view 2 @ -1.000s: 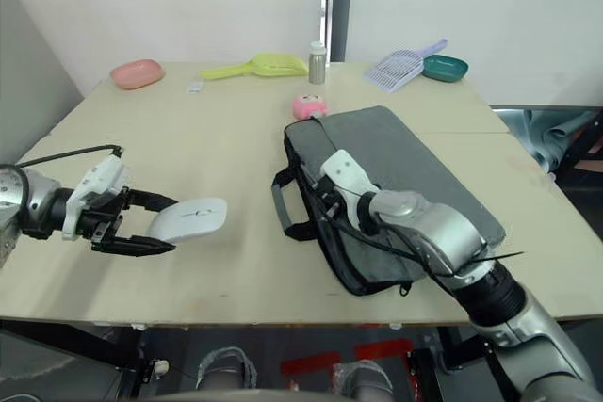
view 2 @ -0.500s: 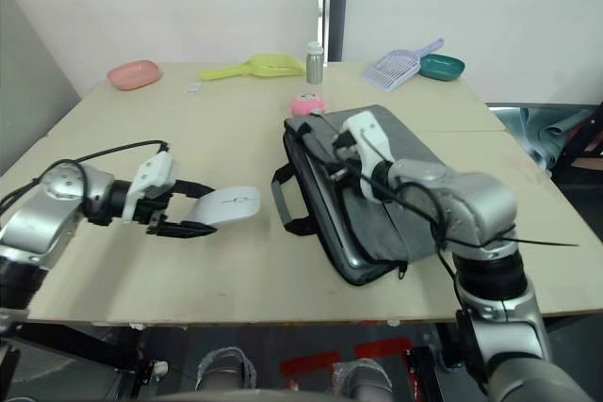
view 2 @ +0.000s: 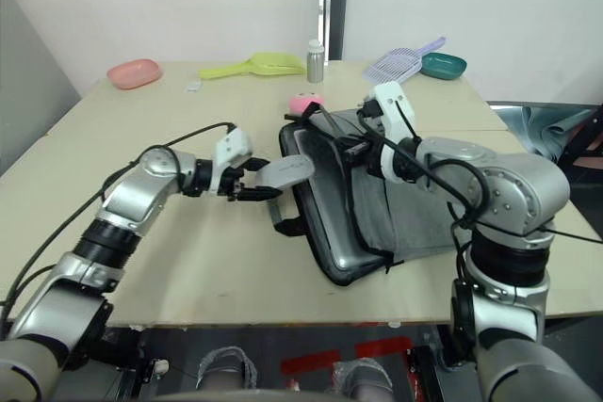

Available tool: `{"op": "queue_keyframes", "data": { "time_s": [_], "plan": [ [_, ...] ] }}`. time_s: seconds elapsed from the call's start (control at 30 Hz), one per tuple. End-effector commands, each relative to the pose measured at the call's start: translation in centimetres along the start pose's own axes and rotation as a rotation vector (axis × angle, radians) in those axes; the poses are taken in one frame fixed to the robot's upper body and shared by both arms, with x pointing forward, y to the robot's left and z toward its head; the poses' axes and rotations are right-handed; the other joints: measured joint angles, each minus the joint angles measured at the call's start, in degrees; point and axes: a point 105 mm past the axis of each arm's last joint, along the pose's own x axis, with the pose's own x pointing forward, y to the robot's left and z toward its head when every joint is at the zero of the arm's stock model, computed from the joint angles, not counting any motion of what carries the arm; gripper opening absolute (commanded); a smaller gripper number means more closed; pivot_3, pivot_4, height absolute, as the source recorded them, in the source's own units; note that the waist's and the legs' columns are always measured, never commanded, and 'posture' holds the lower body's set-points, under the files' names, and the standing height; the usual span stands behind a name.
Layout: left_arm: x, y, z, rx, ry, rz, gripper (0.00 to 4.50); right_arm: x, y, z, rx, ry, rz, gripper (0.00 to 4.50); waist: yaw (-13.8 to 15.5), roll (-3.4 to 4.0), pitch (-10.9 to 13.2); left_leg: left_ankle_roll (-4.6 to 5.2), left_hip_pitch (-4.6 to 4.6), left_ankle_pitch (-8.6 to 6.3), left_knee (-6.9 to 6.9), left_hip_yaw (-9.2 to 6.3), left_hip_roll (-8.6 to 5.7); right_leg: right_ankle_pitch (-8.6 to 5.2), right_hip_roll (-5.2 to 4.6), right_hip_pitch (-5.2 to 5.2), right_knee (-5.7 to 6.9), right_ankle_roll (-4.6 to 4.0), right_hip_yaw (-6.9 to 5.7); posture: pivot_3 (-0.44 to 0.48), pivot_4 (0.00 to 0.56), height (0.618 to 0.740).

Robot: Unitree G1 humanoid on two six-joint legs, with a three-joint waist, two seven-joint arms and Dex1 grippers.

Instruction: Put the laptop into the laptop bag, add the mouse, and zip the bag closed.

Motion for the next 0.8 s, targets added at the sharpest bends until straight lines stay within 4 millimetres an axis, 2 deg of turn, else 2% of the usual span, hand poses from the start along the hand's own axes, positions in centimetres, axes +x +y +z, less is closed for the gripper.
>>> {"op": "queue_keyframes", "data": {
  "time_s": [0.03, 0.27, 0.43, 0.63, 0.8],
  "plan": [
    [1.5, -0.5, 1.3, 0.037, -0.001, -0.001, 2.81, -1.1, 1.1, 3.1, -0.049, -0.133, 0.035, 0.02, 0.0, 0.02, 0.0, 0.00, -0.02, 0.00, 0.00, 0.00, -0.01, 0.00, -0.01, 0.00, -0.01, 0.00, 0.00, 0.000, 0.150, 0.740],
    [4.1, -1.4, 1.5, 0.081, 0.047, -0.012, 2.81, -1.4, 1.0, 4.5, -0.010, -0.186, 0.051, 0.02, 0.2, 0.09, 0.1, 0.02, -0.02, 0.01, 0.01, -0.01, -0.01, 0.01, -0.01, -0.01, -0.02, 0.00, -0.01, 0.000, 0.150, 0.740],
    [5.2, -1.5, 1.8, 0.108, 0.059, -0.006, 2.81, -1.5, 0.3, 3.5, 0.004, -0.152, 0.023, 0.02, 0.3, 0.22, 0.1, 0.03, -0.04, 0.01, -0.01, -0.01, -0.03, 0.02, -0.02, 0.00, -0.04, 0.00, -0.01, 0.000, 0.150, 0.740],
    [6.2, -0.3, 1.0, 0.116, 0.109, 0.055, 2.81, -1.4, 0.4, 3.2, 0.002, -0.145, 0.028, 0.02, 0.4, 0.23, 0.2, 0.04, 0.00, 0.02, 0.01, -0.01, -0.03, 0.05, -0.03, 0.03, -0.03, 0.03, 0.01, 0.000, 0.150, 0.740],
    [7.7, 0.0, 1.2, 0.102, 0.095, 0.079, 2.81, -1.4, 0.5, 3.1, 0.000, -0.140, 0.027, 0.02, 0.8, 0.22, 0.1, 0.04, -0.01, 0.02, 0.03, -0.01, -0.05, 0.08, -0.04, 0.04, -0.03, 0.03, 0.02, 0.000, 0.150, 0.740]
  ]
}}
